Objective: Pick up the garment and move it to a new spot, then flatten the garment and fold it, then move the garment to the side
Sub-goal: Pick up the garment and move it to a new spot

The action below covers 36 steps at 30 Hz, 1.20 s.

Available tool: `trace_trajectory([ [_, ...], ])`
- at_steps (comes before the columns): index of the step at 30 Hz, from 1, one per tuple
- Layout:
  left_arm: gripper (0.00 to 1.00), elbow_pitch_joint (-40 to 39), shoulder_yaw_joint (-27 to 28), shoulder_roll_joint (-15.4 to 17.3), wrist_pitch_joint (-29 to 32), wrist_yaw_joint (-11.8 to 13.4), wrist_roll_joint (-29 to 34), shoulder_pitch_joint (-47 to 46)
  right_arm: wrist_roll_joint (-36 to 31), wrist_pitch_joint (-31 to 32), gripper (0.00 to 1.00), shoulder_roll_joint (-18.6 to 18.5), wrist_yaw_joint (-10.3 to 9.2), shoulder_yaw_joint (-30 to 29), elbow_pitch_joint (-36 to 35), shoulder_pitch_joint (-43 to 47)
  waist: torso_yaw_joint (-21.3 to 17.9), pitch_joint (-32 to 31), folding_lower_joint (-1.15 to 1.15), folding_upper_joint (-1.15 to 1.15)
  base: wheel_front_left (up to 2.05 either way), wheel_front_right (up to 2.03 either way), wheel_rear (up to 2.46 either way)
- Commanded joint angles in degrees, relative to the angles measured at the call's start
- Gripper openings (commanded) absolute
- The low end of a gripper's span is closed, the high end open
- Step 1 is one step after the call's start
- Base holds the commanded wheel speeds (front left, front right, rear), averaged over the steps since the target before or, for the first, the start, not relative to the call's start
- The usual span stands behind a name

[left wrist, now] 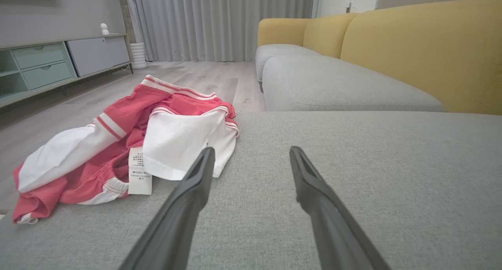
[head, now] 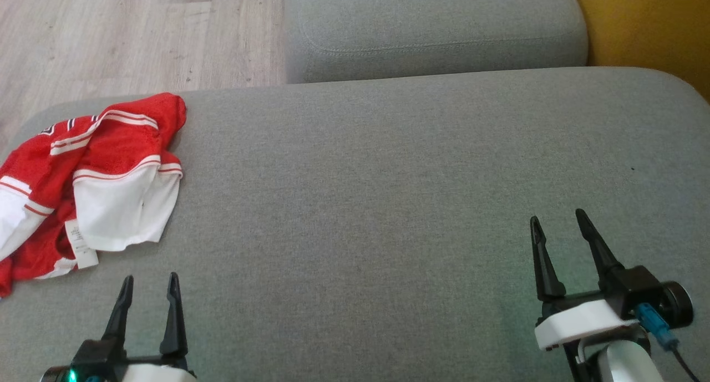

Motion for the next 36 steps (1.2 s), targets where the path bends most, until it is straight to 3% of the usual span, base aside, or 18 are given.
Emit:
trace_trajectory([
  [1,1.0,-1.4,2.6,0.2,-0.6,-0.1,-0.2,-2.1,0.2,-0.6,1.0,-0.5,0.45,1.2,-1.5,-1.2,0.0,0.0,0.0,0.0,0.0,0.0,0.0],
  [11,1.0,-0.9,4.1,-0.5,-0.6,-1.2,0.8,-2.5,-0.2,-0.6,1.0,-0.5,0.45,1.4,-1.2,-1.2,0.1,0.1,0.0,0.0,0.0,0.0,0.0],
  [15,1.0,-0.5,4.1,-0.7,-0.6,-1.8,1.3,-3.0,-0.7,-0.6,1.0,-0.5,0.45,1.8,-1.4,-1.3,2.0,-0.2,0.0,0.0,0.0,0.0,0.0],
  [19,1.0,-0.3,4.2,-1.1,-0.6,-2.1,1.6,-3.1,-0.3,-0.6,1.0,-0.5,0.45,2.4,-1.8,-0.8,6.4,-0.7,0.0,0.0,0.0,0.0,0.0],
  [27,1.0,0.0,4.9,-1.5,-0.6,-2.5,1.7,-1.1,1.1,-0.6,1.0,-0.5,0.45,4.9,-1.6,-0.4,19.7,-1.7,0.0,0.0,0.0,0.0,0.0],
  [32,1.0,-0.7,6.5,-1.3,-0.6,-2.4,1.3,1.1,2.0,-0.6,1.0,-0.5,0.45,6.2,-1.5,-1.1,22.9,-1.8,0.0,0.0,0.0,0.0,0.0],
  [36,1.0,-2.0,8.0,-1.2,-0.6,-2.7,0.7,2.3,2.3,-0.6,1.0,-0.5,0.45,7.5,-1.6,-1.5,23.1,-1.0,0.0,0.0,0.0,0.0,0.0],
])
